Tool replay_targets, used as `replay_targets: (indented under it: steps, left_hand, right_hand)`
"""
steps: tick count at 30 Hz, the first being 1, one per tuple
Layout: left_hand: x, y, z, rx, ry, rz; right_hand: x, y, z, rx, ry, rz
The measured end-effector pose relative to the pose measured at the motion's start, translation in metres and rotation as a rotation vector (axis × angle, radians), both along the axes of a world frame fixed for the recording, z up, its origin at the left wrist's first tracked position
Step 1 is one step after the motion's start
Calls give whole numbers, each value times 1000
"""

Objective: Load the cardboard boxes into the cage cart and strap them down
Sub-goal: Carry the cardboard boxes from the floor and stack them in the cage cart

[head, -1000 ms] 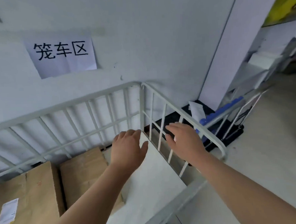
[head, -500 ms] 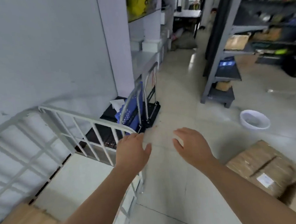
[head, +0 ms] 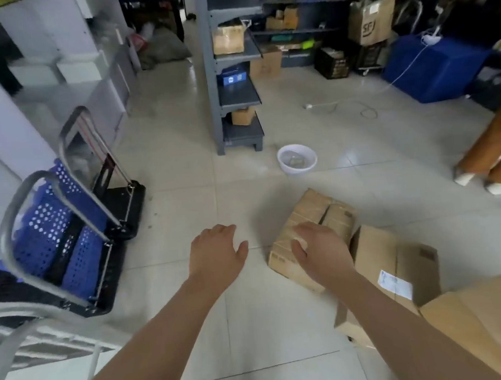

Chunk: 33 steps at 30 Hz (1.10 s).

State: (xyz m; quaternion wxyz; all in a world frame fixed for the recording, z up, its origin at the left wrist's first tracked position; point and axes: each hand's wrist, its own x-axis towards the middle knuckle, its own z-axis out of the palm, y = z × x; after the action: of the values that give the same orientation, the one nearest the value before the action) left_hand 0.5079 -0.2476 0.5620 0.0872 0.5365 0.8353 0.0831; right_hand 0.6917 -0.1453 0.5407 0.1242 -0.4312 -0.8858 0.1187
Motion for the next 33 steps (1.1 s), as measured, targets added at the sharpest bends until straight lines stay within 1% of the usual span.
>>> replay_targets:
  steps: [3, 6, 8, 13, 19, 25, 29, 33]
  left_hand:
    - [19, 49, -17, -41, 6, -69]
    - [32, 97, -36, -87, -5, -130]
    - [38, 128, -53, -117, -12, -169]
    - [39, 206, -107, -203, -50, -239]
    - [28, 297, -181, -286, -126, -270]
    - [24, 358, -276, -340, -199, -272]
    - [26, 383, -359, -387, -229, -270]
    - [29, 400, -446, -414, -219, -306]
  right_hand:
    - [33, 32, -17, -5, 46, -102]
    - [57, 63, -37, -4, 46, -190]
    - [68, 84, -54, -41, 48, -252]
    - [81, 140, -109, -142, 6, -385]
    - [83, 205, -181, -239, -45, -501]
    - [83, 251, -271, -343, -48, -598]
    - [83, 274, -346, -451, -88, -665]
    - [81, 289, -421, -531, -117, -667]
